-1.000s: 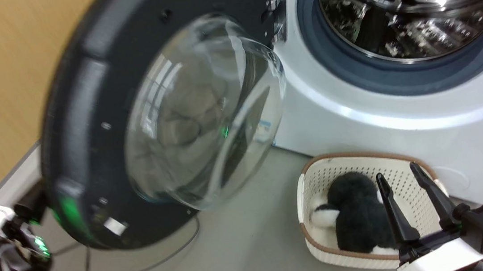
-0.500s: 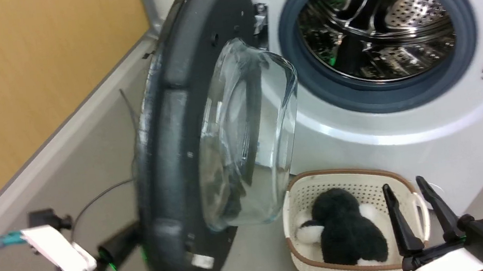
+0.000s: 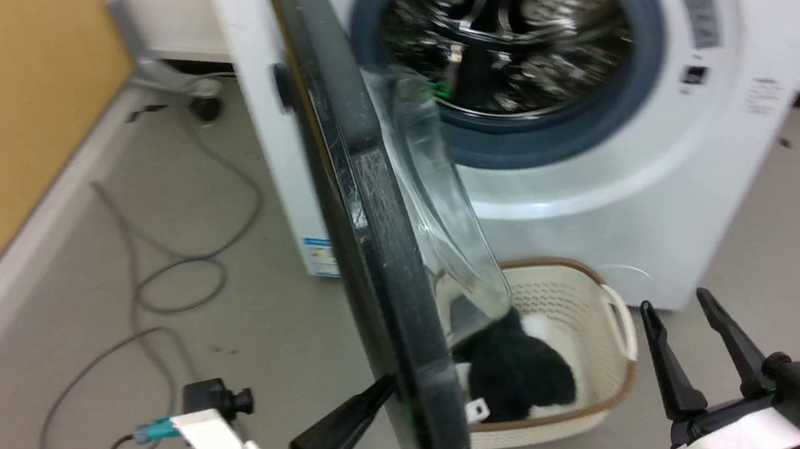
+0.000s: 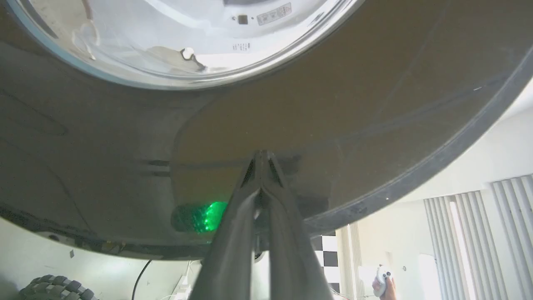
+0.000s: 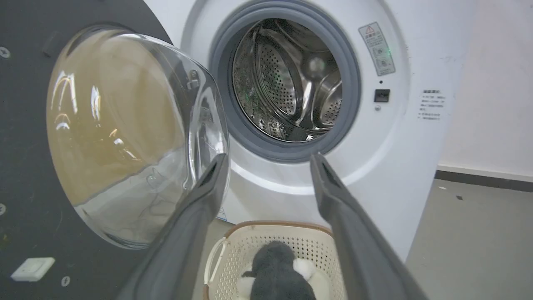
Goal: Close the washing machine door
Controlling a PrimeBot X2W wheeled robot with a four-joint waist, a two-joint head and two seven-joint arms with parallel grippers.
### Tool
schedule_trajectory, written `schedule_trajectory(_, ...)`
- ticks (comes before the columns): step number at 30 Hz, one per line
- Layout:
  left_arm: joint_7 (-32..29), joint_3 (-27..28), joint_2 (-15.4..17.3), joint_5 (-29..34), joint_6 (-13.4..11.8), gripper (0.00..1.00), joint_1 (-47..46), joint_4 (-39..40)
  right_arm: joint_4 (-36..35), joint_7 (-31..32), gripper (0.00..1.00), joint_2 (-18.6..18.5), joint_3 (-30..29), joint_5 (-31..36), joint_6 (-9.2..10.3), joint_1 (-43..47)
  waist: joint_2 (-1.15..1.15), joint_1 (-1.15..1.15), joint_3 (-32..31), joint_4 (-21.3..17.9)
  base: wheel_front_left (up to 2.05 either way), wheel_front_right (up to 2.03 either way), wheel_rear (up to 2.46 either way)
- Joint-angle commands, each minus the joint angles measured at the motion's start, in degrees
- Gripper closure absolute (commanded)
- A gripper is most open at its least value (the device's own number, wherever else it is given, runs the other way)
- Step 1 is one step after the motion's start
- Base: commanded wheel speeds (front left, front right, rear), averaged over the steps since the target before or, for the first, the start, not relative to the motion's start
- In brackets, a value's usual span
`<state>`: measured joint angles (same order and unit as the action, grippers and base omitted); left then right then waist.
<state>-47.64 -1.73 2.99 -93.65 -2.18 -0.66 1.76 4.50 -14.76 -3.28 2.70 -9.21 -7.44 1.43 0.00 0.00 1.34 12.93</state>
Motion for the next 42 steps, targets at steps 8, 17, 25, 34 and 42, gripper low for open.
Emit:
schedule_trajectory(8,12.1,-9.3,-0.1,-2.9,2.3,1.0,-5.7,-6.2,-0.5,-0.2,0.0,-0.4,-0.4,0.3,-0.05,-1.4,0.0,0.0,3.9,-11.1,0.0,0.0,0.0)
schedule_trajectory(17,24.2,-14.5,-0.1,-5.4,4.7,1.0,-15.9,-13.8,-1.0,-0.2,0.0,-0.3,-0.4,0.1,-0.05,-2.9,0.0,0.0,7.4,-20.3,0.0,0.0,0.0)
schedule_trajectory(25,36.7,-16.1,-0.1,-6.1,4.5,1.0,-26.1,-21.5,-0.9,-0.2,0.0,0.1,-0.2,-0.8,-0.05,-4.1,0.0,0.0,10.1,-26.8,0.0,0.0,0.0)
schedule_trajectory(34,44.6,-17.0,-0.1,-7.3,7.4,1.0,-34.9,-29.9,-0.5,-0.2,0.0,0.3,0.5,-1.4,-0.05,-4.4,0.0,0.0,11.1,-30.4,0.0,0.0,0.0)
schedule_trajectory(42,44.8,-20.9,0.1,-6.1,9.3,1.0,-35.4,-32.6,-0.8,-0.2,0.0,0.4,-0.2,-1.6,-0.05,-4.0,0.0,0.0,9.7,-27.7,0.0,0.0,0.0)
